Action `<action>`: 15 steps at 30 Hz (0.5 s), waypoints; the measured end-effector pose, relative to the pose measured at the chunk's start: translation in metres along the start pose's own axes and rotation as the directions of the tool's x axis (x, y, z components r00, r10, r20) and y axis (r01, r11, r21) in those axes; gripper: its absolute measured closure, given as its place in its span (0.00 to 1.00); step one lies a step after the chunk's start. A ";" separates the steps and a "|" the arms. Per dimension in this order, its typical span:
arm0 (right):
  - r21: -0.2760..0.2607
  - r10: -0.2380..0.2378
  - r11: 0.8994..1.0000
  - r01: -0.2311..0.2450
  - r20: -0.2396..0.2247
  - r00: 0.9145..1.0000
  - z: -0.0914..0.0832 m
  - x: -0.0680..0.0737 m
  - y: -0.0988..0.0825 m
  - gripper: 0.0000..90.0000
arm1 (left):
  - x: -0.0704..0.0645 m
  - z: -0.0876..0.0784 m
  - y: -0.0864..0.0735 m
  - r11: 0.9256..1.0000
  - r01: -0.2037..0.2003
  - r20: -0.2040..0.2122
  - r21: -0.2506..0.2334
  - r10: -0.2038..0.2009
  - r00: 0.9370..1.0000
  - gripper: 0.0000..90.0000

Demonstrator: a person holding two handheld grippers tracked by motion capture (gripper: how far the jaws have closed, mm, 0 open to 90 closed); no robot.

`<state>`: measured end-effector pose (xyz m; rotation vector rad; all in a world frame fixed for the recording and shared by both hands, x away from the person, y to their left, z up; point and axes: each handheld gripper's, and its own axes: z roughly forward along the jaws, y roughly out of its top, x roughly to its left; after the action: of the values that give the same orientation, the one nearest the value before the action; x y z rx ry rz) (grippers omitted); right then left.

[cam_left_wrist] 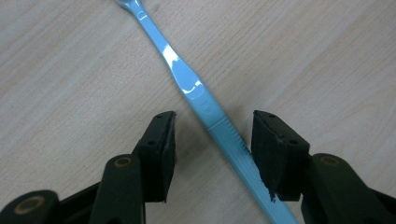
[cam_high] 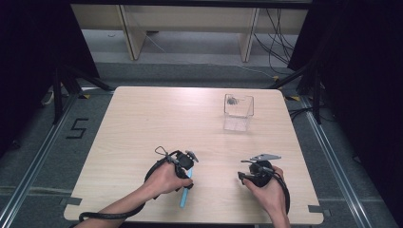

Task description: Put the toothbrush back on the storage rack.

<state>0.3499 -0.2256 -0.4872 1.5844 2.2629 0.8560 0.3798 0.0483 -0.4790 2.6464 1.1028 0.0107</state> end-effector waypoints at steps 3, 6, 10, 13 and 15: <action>0.002 -0.001 1.000 0.001 0.001 1.000 0.000 0.000 0.000 0.53 | 0.000 0.001 0.000 1.000 -0.011 -0.004 0.004 0.011 1.000 0.57; 0.002 -0.003 1.000 0.003 -0.001 1.000 0.000 0.000 0.000 0.53 | 0.000 0.000 0.000 1.000 -0.028 -0.007 0.006 0.028 1.000 0.59; 0.003 -0.003 1.000 0.003 -0.005 1.000 0.001 0.000 0.000 0.53 | 0.001 0.000 -0.001 0.999 -0.052 -0.021 0.015 0.053 0.998 0.63; -0.008 0.004 1.000 -0.004 -0.015 1.000 0.003 -0.001 -0.001 0.53 | 0.001 0.000 -0.002 0.998 -0.069 -0.029 0.011 0.070 0.997 0.66; -0.008 -0.024 1.000 0.024 -0.005 1.000 0.003 -0.002 0.000 0.53 | 0.002 -0.001 -0.002 0.995 -0.093 -0.032 0.031 0.094 0.995 0.67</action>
<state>0.3520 -0.2268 -0.4901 1.5501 2.2744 0.8634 0.3796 0.0516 -0.4788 2.7309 0.9959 0.0583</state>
